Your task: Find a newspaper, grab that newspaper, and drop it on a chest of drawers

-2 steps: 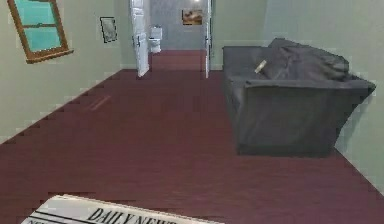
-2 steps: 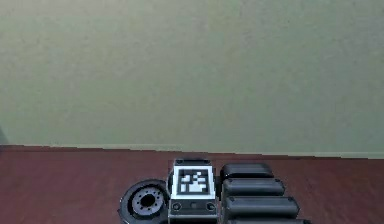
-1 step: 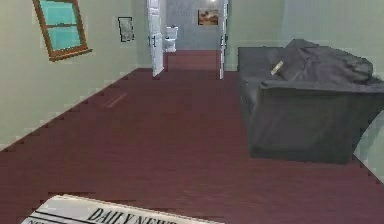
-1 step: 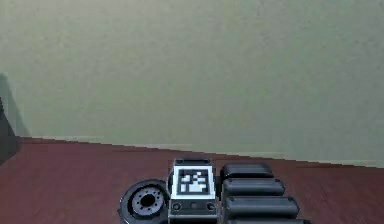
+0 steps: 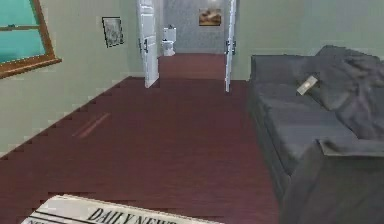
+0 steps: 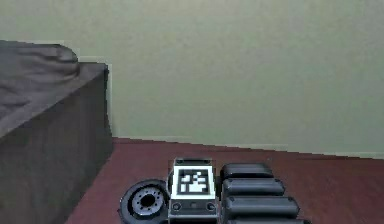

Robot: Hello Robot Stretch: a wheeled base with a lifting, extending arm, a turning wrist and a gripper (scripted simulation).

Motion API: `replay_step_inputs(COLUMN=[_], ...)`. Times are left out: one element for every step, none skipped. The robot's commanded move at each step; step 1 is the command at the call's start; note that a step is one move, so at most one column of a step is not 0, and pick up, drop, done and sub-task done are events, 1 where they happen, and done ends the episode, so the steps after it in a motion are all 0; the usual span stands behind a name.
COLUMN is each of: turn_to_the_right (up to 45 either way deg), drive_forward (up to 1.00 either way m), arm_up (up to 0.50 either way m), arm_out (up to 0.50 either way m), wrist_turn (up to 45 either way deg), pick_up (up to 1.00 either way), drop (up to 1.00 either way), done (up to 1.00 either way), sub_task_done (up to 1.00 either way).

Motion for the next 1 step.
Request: replay_step_inputs(turn_to_the_right=[0.0], drive_forward=[1.0], arm_up=[0.0], arm_out=[0.0], wrist_turn=[0.0], pick_up=[0.0], drop=[0.0], done=[0.0], sub_task_done=[0.0])
